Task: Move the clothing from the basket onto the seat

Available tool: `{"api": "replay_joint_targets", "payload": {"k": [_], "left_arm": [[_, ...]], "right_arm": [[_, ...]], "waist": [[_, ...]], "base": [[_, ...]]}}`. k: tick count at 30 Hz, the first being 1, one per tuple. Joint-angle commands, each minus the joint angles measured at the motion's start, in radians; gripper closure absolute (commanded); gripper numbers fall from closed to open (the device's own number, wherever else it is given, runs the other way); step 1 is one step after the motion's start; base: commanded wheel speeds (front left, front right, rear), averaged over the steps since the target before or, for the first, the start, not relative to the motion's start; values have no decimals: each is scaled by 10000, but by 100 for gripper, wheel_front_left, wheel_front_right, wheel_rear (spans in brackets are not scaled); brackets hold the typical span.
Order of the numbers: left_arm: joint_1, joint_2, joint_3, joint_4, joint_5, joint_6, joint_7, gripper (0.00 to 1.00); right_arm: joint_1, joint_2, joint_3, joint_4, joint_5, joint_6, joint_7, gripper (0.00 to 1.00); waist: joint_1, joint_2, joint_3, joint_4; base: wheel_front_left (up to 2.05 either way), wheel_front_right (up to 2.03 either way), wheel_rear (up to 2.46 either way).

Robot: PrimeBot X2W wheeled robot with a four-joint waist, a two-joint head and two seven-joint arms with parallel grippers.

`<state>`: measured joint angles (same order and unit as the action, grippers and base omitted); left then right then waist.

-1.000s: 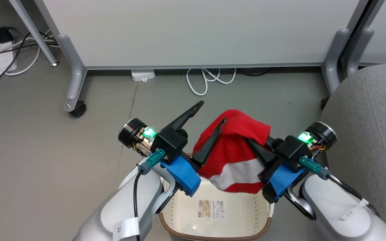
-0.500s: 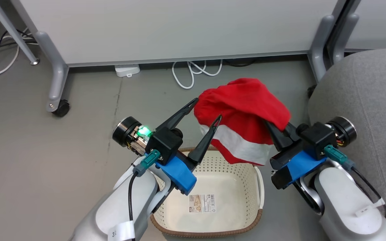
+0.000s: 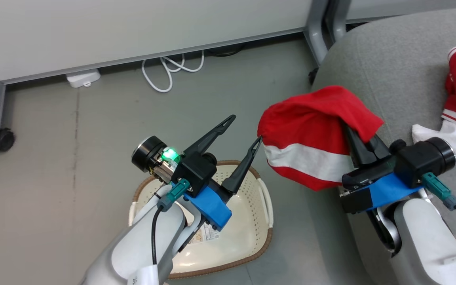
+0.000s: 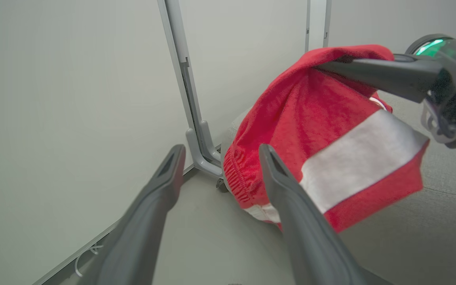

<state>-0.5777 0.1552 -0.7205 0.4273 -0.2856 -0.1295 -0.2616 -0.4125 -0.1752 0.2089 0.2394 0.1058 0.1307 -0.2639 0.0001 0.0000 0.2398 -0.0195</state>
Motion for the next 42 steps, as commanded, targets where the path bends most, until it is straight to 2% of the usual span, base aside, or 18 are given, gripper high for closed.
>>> {"api": "replay_joint_targets", "payload": {"k": [1, 15, 25, 30, 34, 42], "left_arm": [[-40, 34, -13, -19, 46, -13, -51, 0], [-269, 181, -768, 60, -42, -12, -51, 0], [-346, 272, -825, 90, -148, -12, -51, 0], [-383, 338, -723, 36, -141, -12, -51, 0], [-465, 402, -539, -53, -23, -6, -51, 0], [-1007, 711, -251, -387, 260, 42, -49, 0]], "right_arm": [[152, 67, -101, -111, -40, 1, -5, 100], [1408, 506, -1321, -1085, -125, 1, -8, 100], [1559, 727, -1383, -1303, -103, 1, -8, 100], [1108, 763, -1463, -1501, -83, 1, -8, 100], [425, 557, -1504, -1699, -213, 1, -6, 100], [-2316, -143, -2696, -2272, -223, 1, -8, 100]], "waist": [[-1, 0, 196, -437], [-1, 0, 498, -2204], [-1, 0, 546, -2647], [-1, 0, 597, -2610], [-1, 0, 832, -2550], [-1, 0, 2268, -2392]], "base": [[0, 0, 0], [0, 0, 0], [0, 0, 0], [0, 0, 0], [0, 0, 0], [0, 0, 0]]}}
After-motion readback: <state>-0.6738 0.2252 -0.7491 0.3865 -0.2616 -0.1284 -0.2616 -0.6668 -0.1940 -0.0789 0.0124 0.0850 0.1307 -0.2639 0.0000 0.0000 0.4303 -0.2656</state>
